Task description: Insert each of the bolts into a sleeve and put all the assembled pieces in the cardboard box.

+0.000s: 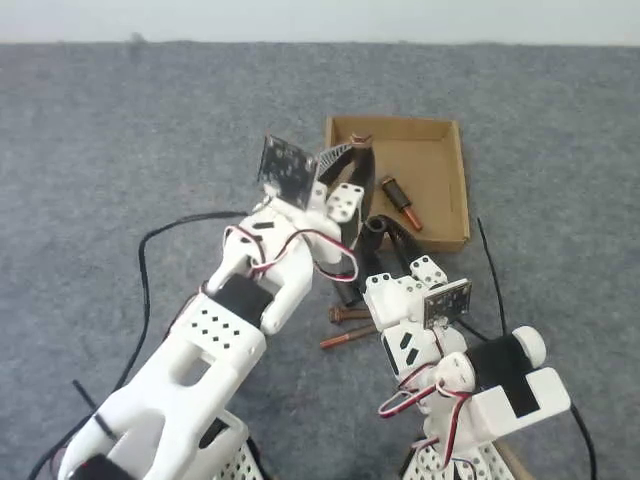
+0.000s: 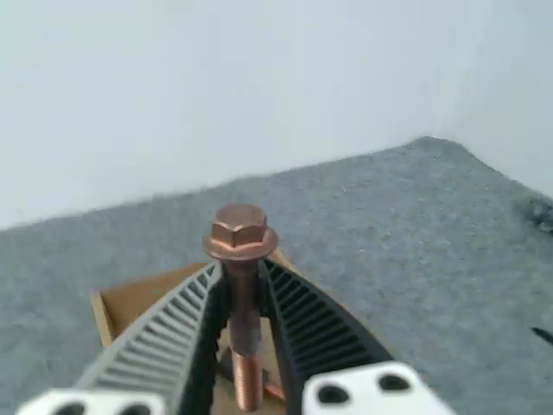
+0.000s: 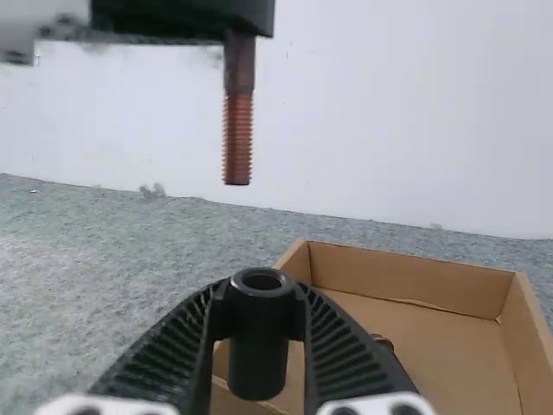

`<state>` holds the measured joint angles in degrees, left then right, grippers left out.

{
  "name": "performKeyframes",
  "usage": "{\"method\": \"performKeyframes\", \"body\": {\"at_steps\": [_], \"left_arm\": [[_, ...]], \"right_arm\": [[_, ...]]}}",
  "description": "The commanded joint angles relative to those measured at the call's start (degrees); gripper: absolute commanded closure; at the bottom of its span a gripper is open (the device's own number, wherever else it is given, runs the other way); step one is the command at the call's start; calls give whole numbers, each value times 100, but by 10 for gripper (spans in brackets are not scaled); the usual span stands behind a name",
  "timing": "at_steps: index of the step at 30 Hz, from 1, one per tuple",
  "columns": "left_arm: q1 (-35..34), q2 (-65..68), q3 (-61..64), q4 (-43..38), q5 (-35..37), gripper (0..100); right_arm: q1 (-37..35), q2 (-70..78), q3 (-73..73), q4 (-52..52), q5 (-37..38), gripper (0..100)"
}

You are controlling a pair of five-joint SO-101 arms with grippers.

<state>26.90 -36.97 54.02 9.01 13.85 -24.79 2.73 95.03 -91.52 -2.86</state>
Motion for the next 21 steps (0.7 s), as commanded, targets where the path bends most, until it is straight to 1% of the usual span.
{"method": "performKeyframes", "body": {"at_steps": [1,5,10,18,21], "left_arm": [[26,-97,-734,826,765,989],[149,-97,-708,879,879,989],[519,-176,-409,853,879,989],[519,-721,171,835,844,989],[519,-756,541,334,642,989]], "right_arm": [[-13,4,123,22,-53,992],[-22,4,123,22,-53,992],[-22,4,123,40,-62,992],[-31,4,123,180,-62,992],[-31,4,123,180,-62,992]]}}
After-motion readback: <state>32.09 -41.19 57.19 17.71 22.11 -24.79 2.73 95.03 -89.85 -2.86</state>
